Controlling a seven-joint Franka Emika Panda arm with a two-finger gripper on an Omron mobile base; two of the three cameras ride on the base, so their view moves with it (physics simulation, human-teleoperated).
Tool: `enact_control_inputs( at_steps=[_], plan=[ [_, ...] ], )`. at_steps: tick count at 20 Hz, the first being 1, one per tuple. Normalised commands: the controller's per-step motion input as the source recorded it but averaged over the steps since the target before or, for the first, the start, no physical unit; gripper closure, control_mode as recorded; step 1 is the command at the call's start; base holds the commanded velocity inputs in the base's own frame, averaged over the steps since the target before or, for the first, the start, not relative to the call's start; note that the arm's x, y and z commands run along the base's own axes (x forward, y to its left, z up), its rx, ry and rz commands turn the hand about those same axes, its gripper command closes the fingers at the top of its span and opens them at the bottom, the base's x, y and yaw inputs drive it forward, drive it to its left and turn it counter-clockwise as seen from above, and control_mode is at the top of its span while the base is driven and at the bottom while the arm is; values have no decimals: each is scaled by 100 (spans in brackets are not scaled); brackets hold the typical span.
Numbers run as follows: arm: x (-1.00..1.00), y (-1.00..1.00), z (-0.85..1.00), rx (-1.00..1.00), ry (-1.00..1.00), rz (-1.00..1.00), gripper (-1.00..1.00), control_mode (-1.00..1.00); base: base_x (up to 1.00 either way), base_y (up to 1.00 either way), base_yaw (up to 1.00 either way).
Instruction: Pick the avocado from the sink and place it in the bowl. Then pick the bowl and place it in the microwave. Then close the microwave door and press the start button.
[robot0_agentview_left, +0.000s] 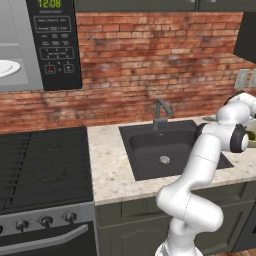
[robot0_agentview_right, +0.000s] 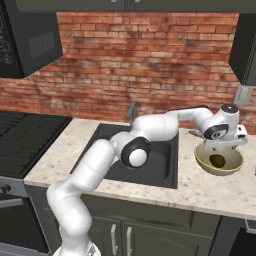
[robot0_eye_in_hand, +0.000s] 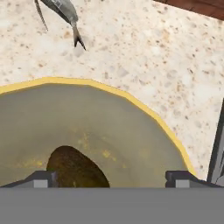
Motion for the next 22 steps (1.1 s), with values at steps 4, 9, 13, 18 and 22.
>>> enact_control_inputs(
  at_steps=[4, 9, 13, 18, 22],
  plan=[
    [-31, 26, 40, -7, 0, 0, -100, -100, 0, 0, 0],
    [-68, 64, 31, -9, 1, 1, -100, -100, 0, 0, 0],
    [-74, 100, -4, -18, 7, 8, -100, -100, 0, 0, 0],
    [-64, 91, -31, -17, 9, 11, -100, -100, 0, 0, 0],
    [-13, 10, -18, -8, 1, 7, -100, -100, 0, 0, 0]
  ],
)
